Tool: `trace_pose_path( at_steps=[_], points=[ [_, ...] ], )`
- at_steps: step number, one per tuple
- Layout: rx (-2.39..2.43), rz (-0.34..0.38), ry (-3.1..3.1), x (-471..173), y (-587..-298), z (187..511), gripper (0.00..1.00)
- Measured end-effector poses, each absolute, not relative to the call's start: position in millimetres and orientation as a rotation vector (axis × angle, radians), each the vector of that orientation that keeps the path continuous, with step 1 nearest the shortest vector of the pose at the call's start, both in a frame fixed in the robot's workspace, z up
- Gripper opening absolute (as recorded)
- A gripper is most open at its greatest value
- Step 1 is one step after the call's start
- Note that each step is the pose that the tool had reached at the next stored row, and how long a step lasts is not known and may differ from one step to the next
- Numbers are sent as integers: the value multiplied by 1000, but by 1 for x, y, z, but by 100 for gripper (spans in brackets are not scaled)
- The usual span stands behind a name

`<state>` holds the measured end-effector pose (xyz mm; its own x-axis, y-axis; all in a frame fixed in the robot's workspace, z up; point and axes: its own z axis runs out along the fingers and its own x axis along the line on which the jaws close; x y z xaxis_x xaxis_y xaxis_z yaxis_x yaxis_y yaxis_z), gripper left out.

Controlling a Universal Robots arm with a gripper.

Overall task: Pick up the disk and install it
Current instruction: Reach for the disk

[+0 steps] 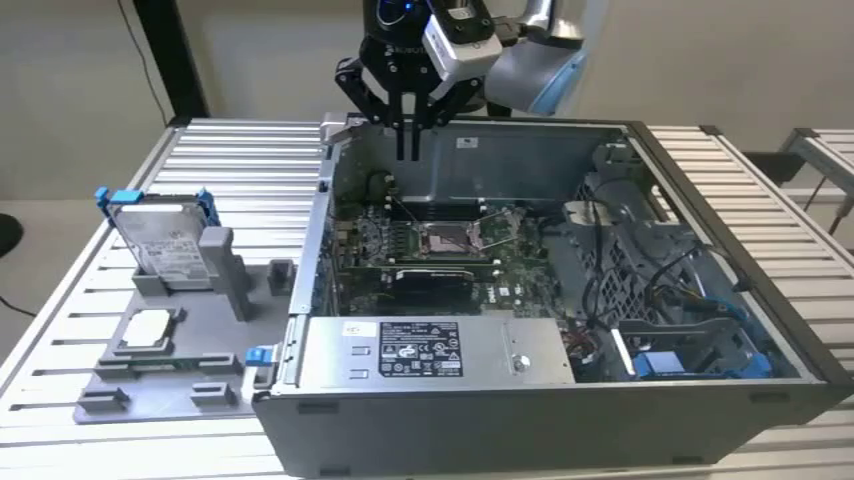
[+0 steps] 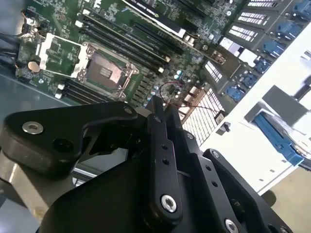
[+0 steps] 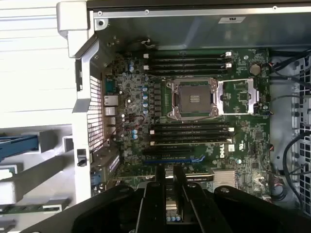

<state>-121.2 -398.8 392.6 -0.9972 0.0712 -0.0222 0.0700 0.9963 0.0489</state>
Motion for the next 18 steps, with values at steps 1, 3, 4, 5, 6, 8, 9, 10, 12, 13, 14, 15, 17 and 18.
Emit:
trace_pose_path(
  at_steps=[1, 3, 4, 5, 6, 8, 9, 10, 12, 13, 14, 15, 17, 18],
  points=[
    [110, 75, 3114, -121, -399, 393, 0],
    [110, 75, 3113, -121, -399, 393, 0],
    [110, 75, 3112, -121, -399, 393, 0],
    [110, 75, 3111, -121, -399, 393, 0],
    [110, 75, 3110, -121, -399, 393, 0],
    [110, 75, 3109, -121, -399, 393, 0],
    [110, 75, 3108, -121, -399, 393, 0],
    [110, 75, 3108, -121, -399, 393, 0],
    [110, 75, 3107, -121, -399, 393, 0],
    [110, 75, 3107, -121, -399, 393, 0],
    [110, 75, 3107, -122, -399, 393, 0],
    [110, 75, 3107, -123, -399, 393, 0],
    [110, 75, 3108, -127, -399, 393, 0],
    [110, 75, 3108, -130, -398, 393, 0]
  ],
)
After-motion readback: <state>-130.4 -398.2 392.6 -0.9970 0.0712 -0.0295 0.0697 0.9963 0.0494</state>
